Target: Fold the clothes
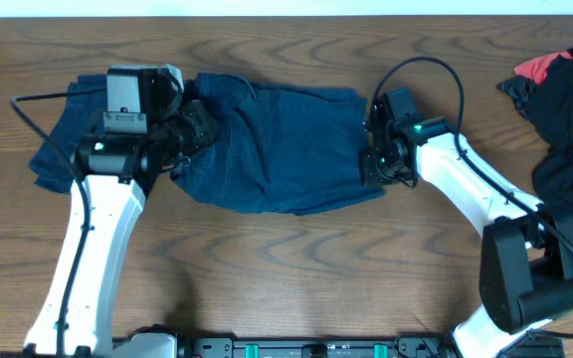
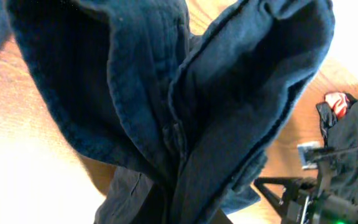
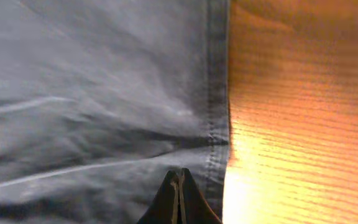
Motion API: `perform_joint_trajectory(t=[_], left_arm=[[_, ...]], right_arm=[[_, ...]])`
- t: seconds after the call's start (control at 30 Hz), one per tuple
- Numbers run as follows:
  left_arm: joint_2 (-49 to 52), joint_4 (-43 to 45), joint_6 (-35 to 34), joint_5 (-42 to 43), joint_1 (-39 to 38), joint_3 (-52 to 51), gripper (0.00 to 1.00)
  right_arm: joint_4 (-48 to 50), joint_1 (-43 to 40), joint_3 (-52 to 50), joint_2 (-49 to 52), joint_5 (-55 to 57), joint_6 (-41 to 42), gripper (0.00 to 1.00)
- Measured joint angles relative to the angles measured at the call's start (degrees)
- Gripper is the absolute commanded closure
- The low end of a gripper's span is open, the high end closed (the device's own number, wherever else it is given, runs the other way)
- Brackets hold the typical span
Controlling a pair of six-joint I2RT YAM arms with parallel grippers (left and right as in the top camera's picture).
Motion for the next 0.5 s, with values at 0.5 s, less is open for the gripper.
perform_joint_trajectory(t=[0.5], left_arm=[[7.3,13.6,-9.9,-0.2,-5.4,0.0,0.94]], right_arm=[[9.6,0.5,-5.3,3.7,0.0,-1.3,0.99]])
